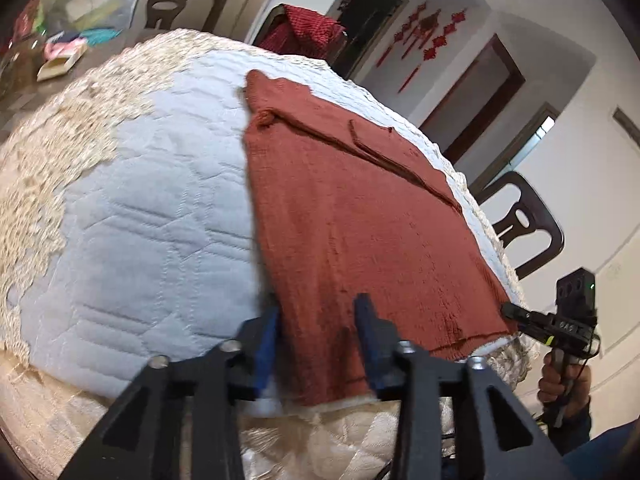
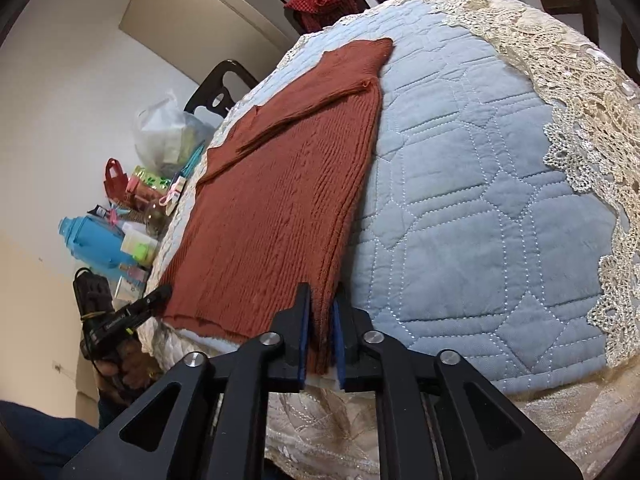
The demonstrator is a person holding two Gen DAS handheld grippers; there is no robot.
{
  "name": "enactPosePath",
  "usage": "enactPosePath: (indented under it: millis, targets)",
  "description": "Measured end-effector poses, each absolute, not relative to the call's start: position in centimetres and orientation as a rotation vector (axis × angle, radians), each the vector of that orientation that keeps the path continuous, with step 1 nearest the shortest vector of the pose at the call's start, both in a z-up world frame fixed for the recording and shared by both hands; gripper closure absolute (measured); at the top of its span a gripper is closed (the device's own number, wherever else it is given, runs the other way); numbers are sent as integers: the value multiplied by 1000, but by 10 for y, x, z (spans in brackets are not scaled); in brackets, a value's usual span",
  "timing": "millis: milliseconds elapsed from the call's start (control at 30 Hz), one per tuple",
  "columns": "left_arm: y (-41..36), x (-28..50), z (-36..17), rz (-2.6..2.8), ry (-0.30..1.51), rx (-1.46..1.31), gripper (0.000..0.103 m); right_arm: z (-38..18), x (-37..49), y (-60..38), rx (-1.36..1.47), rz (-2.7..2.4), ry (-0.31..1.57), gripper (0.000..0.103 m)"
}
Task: Fold small clothes
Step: 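Lift the hem with both grippers and fold it toward the collar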
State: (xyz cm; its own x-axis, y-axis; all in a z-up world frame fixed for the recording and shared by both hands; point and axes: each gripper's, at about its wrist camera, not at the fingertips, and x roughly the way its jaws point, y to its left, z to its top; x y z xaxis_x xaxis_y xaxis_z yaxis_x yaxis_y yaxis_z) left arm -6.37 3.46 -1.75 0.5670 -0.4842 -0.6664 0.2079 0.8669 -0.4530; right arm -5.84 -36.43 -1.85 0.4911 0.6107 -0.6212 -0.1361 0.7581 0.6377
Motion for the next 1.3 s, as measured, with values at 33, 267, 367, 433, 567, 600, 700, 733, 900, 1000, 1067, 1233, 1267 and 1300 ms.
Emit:
enactPosePath:
  millis: [33, 267, 367, 433, 567, 600, 700, 733, 900, 1000, 1067, 1233, 1267, 1300]
  targets:
    - [30, -63, -16, -410, 878, -321, 57, -18, -59, -363, 553, 487, 956, 85]
    - [16, -61, -14, -358, 886, -244, 57, -17, -56, -358, 529, 483, 963, 84]
    - [16, -63, -14, -327, 886, -220, 70, -17, -58, -356, 510, 477, 962, 84]
    - [17, -65, -15, -312, 885, -206, 81, -15, -59, -354, 486, 469, 961, 89]
    - [22, -65, -16, -333, 891, -239, 93, -16, -59, -351, 478, 471, 964, 96]
    - [22, -66, -16, -337, 888, -240, 93, -16, -59, -351, 478, 471, 962, 96]
    - [24, -67, -13, -360, 877, -254, 94, -14, -61, -350, 493, 476, 951, 96]
    - [25, -68, -12, -367, 872, -261, 94, -13, -61, -351, 502, 486, 944, 96]
    - [38, -72, 6, -430, 800, -352, 95, 0, -68, -357, 564, 536, 870, 96]
    - [50, -75, 24, -464, 731, -414, 95, 16, -74, -360, 595, 585, 801, 97]
    - [55, -77, 36, -477, 685, -427, 95, 27, -77, -361, 609, 622, 755, 97]
    - [60, -75, 62, -509, 593, -427, 95, 50, -80, -362, 617, 671, 661, 97]
    - [60, -71, 64, -506, 586, -422, 95, 52, -77, -364, 621, 671, 650, 97]
    - [60, -63, 64, -505, 584, -427, 95, 52, -73, -366, 624, 662, 645, 97]
